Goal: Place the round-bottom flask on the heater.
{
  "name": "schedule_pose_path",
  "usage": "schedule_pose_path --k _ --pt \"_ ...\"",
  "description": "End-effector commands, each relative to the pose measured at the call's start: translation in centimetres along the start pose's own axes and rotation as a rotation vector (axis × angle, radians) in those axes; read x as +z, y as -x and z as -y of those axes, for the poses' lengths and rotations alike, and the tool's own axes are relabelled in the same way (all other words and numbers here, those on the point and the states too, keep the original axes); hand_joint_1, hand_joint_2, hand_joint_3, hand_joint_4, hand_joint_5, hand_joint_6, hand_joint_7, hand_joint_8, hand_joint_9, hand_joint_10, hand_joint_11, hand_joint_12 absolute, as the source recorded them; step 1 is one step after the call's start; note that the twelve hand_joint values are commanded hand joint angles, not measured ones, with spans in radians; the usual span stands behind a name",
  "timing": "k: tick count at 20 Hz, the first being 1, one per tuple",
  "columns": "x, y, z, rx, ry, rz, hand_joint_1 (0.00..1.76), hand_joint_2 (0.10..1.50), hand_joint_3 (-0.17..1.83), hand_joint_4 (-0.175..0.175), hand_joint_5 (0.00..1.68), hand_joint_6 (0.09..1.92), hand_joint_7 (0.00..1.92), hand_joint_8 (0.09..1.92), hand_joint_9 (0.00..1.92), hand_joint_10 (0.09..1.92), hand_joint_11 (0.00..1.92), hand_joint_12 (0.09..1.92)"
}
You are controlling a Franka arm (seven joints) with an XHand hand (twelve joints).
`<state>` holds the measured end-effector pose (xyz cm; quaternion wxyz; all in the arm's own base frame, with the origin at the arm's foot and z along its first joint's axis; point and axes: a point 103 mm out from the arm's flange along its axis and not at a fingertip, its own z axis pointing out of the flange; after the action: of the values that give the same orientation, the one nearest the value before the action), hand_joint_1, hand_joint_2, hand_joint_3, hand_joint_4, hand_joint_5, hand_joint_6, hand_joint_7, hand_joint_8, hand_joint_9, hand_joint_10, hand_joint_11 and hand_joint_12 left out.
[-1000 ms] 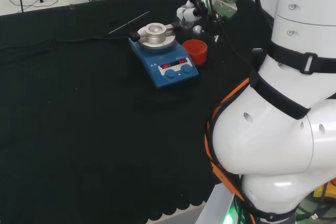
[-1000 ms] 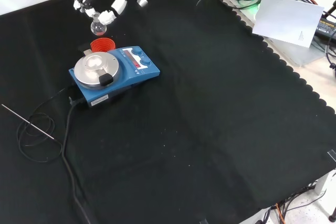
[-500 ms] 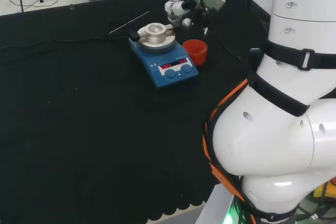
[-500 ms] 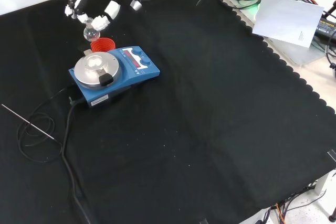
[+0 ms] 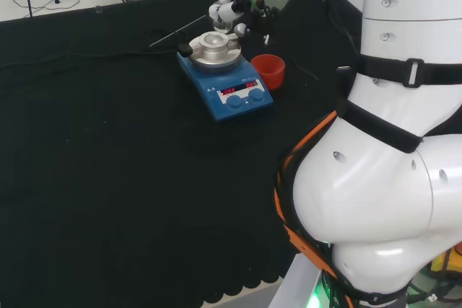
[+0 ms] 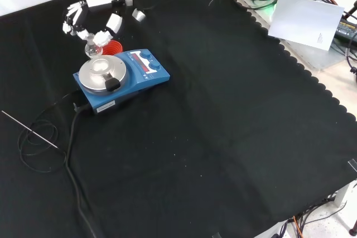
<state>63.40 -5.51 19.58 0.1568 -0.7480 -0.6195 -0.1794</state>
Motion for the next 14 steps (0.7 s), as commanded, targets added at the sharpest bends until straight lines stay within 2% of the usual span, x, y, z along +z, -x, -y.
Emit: schedule_pose_path --k 1,14 --pt "1.1 -0.7 0.1 -0.009 -0.030 0.004 1.05 0.78 0.82 -0.006 0.92 1.35 0.36 0.72 0.52 0.74 0.13 1.36" --pt "2.4 -0.2 -0.3 0.002 -0.053 0.003 1.05 0.76 0.84 -0.005 0.93 1.35 0.36 0.72 0.52 0.74 0.13 1.36"
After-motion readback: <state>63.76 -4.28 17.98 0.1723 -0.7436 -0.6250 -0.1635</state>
